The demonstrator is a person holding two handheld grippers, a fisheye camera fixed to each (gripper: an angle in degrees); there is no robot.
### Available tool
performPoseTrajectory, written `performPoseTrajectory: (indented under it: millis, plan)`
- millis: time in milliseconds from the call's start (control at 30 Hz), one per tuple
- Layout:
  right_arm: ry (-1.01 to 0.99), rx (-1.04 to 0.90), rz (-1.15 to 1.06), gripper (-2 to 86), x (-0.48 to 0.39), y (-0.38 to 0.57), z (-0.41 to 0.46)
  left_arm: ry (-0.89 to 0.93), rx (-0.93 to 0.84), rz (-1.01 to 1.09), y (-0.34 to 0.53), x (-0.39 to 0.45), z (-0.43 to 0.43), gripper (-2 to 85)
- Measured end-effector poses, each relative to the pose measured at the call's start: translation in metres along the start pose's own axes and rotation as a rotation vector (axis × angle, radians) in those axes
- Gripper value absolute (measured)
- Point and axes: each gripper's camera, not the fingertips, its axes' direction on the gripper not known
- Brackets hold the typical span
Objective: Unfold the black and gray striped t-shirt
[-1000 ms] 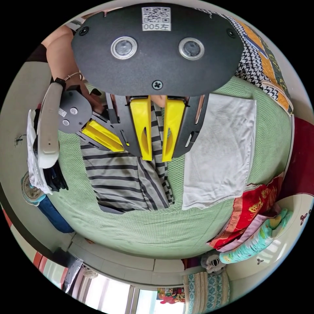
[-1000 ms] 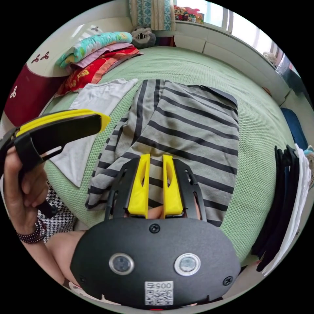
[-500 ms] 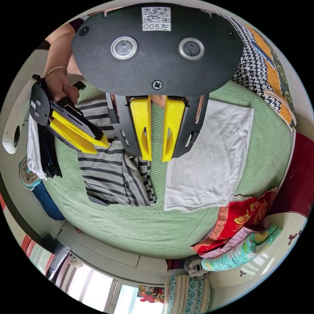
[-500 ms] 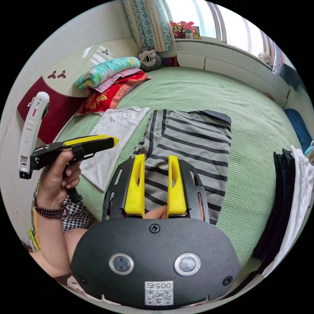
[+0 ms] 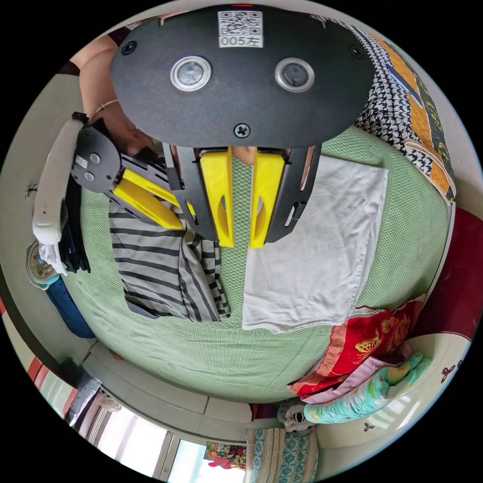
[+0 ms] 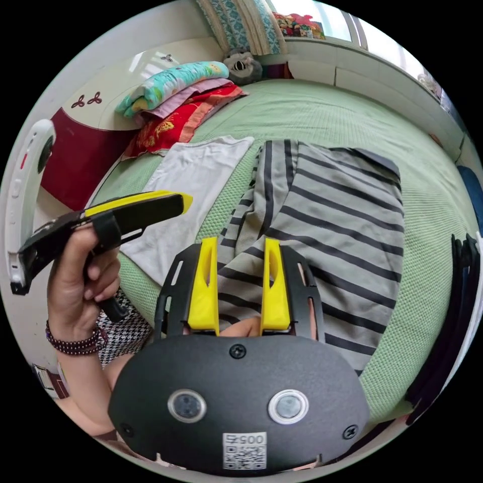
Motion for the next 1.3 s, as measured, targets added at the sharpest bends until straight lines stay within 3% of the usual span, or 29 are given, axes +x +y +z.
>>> performPoseTrajectory:
  millis: [167,633,1067,1300]
  plan:
    - [0.069,-0.004,0.075,6.3,0.014,-0.008,0.011,0.0,-0.005,0.017,-0.005,-0.002,0.003,6.4]
    - [-0.216,-0.013,0.196,-1.1,0.075,-0.016,-0.017,-0.01,-0.022,0.02,-0.013,-0.011,0.01,6.4]
    - [0.025,-0.039,0.021,10.3,0.025,-0.022,-0.003,-0.003,-0.026,0.012,-0.021,-0.023,0.017,6.4]
    - [0.193,-0.04,0.002,4.1,0.021,-0.023,0.008,0.009,-0.038,0.012,-0.028,-0.027,0.024,6.3]
